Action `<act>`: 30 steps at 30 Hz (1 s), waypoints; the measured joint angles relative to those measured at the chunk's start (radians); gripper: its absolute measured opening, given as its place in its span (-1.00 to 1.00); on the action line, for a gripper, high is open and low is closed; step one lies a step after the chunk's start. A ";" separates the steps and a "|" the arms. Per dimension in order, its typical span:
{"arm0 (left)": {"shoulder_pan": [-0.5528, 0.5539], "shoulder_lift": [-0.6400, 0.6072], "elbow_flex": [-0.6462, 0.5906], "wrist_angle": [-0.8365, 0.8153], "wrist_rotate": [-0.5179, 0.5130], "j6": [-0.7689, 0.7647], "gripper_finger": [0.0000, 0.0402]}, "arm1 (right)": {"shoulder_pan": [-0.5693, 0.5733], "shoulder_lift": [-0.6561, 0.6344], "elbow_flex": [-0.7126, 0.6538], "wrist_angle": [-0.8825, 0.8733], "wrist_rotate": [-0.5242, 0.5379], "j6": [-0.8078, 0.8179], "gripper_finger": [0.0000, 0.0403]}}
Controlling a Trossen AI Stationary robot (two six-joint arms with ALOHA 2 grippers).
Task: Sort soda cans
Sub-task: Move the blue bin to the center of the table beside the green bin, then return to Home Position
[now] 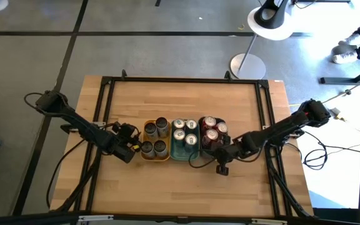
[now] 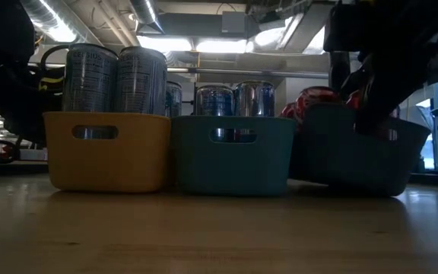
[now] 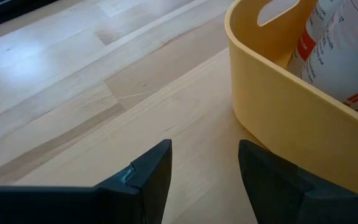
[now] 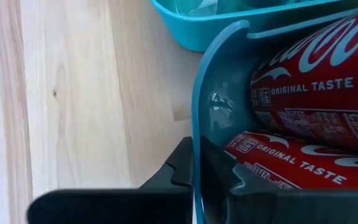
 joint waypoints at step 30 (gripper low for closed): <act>0.000 -0.002 0.000 -0.001 0.007 0.009 -0.12 | 0.000 -0.014 0.211 -0.248 -0.029 0.019 -0.29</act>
